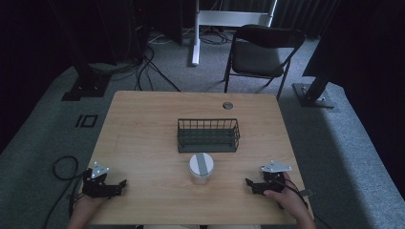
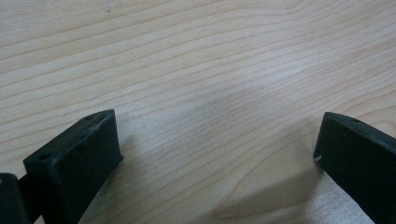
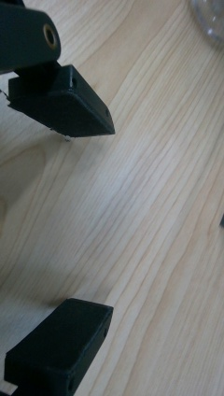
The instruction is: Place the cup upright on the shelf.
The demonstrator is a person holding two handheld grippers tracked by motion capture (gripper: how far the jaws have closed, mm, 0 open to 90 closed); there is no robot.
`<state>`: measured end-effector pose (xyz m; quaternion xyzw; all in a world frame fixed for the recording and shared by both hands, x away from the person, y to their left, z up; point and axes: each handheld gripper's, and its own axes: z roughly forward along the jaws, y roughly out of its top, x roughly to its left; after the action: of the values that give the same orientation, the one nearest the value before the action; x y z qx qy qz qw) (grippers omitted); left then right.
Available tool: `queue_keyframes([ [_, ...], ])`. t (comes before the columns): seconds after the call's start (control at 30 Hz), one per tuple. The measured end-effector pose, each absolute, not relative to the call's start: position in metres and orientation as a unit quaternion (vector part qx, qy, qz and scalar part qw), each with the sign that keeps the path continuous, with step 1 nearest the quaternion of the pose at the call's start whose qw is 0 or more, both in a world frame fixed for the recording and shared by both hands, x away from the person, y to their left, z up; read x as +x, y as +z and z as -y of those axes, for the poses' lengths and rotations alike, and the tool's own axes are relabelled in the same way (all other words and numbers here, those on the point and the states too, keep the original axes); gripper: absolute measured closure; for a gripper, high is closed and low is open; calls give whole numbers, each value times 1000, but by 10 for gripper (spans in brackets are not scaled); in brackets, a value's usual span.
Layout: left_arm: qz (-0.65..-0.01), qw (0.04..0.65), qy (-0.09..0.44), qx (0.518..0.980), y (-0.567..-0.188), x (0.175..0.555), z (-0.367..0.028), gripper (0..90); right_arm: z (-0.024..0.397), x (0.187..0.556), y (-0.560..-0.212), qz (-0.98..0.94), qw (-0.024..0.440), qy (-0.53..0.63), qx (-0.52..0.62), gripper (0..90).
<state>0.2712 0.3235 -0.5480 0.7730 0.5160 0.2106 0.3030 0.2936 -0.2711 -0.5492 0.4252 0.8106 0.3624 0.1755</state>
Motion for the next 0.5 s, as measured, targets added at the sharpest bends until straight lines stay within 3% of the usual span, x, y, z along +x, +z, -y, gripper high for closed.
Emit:
queue_keyframes([
  [0.5,-516,303,210,773,-548,271,-324,6,241,289,-547,-824,148,385,388,114],
])
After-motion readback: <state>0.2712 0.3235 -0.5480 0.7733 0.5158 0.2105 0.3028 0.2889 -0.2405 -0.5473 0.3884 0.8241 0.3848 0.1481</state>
